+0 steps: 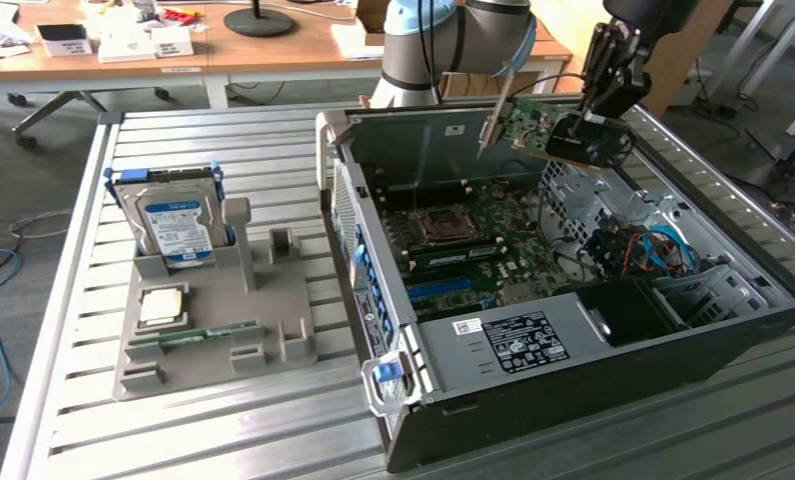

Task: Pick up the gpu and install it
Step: 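Insert the gpu into the slot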

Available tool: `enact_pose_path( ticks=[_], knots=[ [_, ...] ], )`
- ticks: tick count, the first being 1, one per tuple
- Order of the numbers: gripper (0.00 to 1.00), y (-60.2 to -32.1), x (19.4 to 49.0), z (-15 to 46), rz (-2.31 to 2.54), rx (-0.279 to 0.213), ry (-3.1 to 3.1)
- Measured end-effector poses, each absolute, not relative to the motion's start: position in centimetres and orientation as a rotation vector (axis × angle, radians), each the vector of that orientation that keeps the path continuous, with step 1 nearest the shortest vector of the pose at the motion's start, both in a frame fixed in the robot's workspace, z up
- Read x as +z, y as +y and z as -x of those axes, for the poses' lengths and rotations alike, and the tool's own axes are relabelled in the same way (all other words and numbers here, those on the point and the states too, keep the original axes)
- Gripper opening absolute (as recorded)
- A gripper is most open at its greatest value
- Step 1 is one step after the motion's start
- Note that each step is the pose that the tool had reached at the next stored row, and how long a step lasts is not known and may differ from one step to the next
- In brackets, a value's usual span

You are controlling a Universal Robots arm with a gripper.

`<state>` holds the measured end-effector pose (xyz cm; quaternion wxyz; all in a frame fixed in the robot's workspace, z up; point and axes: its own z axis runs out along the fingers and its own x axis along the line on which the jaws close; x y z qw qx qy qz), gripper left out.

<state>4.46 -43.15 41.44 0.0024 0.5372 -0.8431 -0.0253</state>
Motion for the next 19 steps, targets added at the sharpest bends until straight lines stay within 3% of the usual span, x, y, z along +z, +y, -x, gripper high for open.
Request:
enact_pose_path(
  ticks=[19],
  knots=[
    [0.27, -43.16, 41.43, -4.46, -1.885, -0.078, -2.501]
  ],
)
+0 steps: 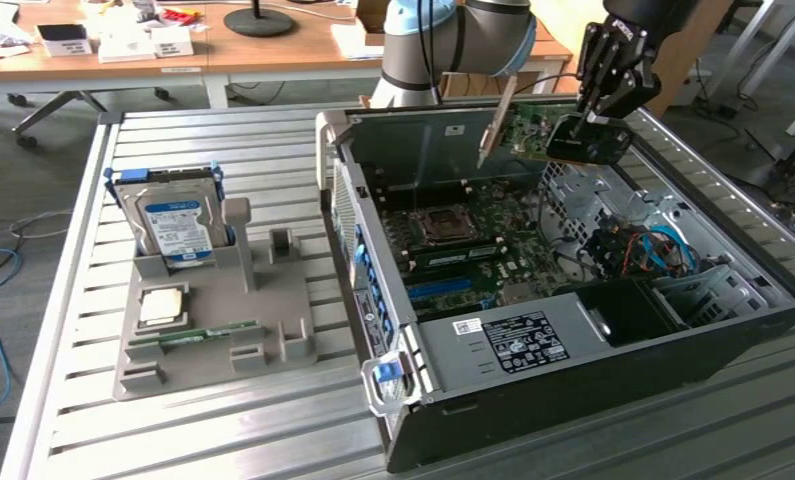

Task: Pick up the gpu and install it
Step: 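Insert the gpu into the slot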

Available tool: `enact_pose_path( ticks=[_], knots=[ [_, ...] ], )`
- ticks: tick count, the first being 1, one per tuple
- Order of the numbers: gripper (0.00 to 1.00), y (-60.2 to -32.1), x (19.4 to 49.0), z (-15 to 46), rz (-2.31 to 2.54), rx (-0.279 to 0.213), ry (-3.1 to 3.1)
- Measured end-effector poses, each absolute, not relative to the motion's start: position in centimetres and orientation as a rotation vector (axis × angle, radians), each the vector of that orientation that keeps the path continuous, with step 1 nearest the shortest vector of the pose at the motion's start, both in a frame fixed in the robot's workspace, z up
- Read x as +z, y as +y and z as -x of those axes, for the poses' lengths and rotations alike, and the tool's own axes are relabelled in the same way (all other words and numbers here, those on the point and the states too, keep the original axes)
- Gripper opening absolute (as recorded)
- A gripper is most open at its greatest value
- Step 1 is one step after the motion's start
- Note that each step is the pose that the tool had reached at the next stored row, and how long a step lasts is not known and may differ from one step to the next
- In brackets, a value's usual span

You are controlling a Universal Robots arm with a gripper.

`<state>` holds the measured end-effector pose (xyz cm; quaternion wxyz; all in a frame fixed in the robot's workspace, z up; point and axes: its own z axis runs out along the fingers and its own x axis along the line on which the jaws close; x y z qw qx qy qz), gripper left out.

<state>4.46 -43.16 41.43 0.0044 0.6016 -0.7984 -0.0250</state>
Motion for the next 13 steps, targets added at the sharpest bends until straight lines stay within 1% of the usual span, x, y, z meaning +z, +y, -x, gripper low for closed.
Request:
enact_pose_path(
  ticks=[13],
  knots=[
    [0.27, -43.16, 41.43, -4.46, -1.903, -0.078, -2.487]
  ],
)
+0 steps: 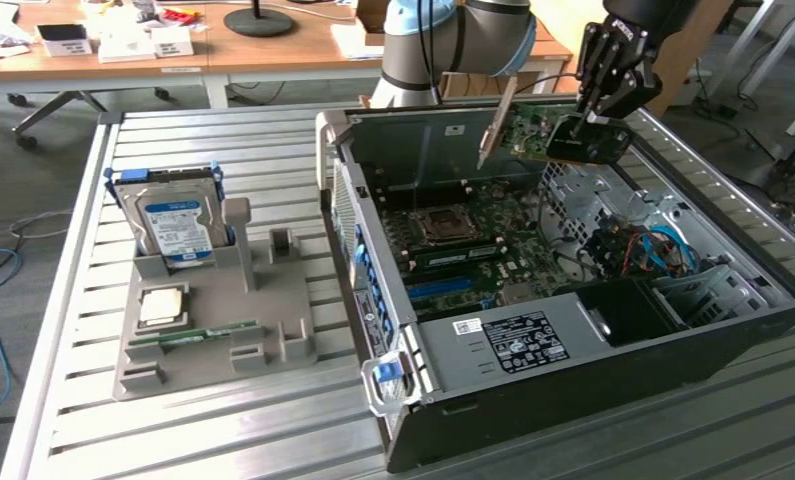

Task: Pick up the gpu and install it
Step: 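Insert the gpu into the slot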

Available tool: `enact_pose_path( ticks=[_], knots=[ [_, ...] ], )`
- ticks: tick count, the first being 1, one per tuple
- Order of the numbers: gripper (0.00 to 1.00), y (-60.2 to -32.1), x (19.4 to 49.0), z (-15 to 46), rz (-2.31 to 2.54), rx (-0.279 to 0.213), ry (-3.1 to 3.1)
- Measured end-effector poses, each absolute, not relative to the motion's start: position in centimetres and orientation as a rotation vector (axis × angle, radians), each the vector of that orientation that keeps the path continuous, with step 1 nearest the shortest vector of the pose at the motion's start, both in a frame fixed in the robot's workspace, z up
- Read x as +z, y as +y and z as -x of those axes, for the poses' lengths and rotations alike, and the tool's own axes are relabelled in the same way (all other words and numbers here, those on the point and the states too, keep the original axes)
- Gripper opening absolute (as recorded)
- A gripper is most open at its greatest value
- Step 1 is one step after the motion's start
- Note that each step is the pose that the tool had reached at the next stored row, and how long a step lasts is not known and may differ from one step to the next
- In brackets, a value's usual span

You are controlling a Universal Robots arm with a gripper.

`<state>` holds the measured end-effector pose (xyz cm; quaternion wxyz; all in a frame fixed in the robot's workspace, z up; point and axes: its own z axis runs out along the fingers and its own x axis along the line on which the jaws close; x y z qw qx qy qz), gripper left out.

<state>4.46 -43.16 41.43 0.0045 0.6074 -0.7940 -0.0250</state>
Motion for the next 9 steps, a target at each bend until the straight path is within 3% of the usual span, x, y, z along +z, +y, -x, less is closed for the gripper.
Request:
enact_pose_path(
  ticks=[9],
  knots=[
    [0.27, -43.15, 41.43, -4.46, -1.987, -0.078, -2.419]
  ],
)
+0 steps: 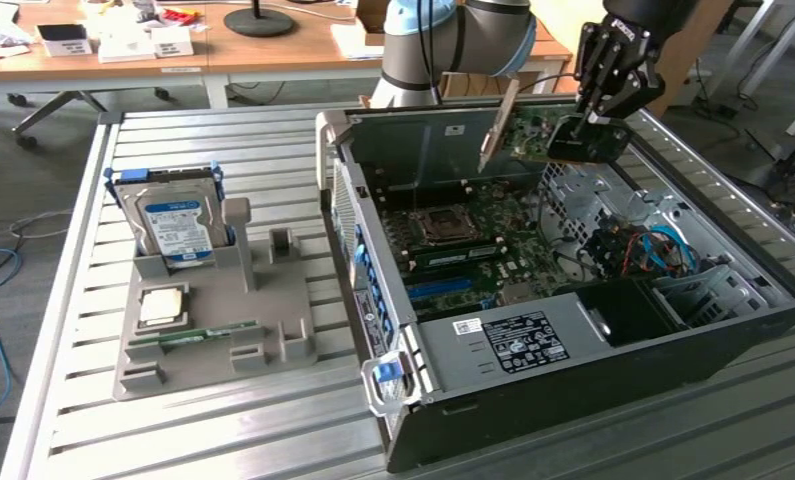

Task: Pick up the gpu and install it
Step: 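Insert the gpu into the slot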

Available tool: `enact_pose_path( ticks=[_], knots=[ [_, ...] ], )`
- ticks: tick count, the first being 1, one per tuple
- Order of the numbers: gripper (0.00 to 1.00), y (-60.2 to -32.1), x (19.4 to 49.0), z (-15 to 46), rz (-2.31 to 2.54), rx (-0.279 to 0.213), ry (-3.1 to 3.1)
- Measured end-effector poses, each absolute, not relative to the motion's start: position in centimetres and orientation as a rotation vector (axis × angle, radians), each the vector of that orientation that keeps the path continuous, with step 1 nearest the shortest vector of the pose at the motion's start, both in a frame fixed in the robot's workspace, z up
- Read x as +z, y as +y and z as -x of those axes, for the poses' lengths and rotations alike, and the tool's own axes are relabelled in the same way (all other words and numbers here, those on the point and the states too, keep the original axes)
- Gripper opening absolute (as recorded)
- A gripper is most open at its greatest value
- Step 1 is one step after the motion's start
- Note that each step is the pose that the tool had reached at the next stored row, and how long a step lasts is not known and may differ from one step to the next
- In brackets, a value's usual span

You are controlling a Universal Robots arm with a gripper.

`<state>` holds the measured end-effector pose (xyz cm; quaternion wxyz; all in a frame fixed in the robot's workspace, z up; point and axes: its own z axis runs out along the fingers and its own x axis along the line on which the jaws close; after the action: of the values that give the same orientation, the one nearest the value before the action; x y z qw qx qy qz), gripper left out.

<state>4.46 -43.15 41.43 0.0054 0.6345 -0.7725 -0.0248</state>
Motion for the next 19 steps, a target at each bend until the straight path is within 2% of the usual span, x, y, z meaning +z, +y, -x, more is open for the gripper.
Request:
enact_pose_path(
  ticks=[10, 19],
  knots=[
    [0.27, -43.15, 41.41, -4.46, -2.149, -0.076, -2.271],
    [0.27, -43.15, 41.22, -4.15, -2.199, -0.027, -2.270]
  ],
)
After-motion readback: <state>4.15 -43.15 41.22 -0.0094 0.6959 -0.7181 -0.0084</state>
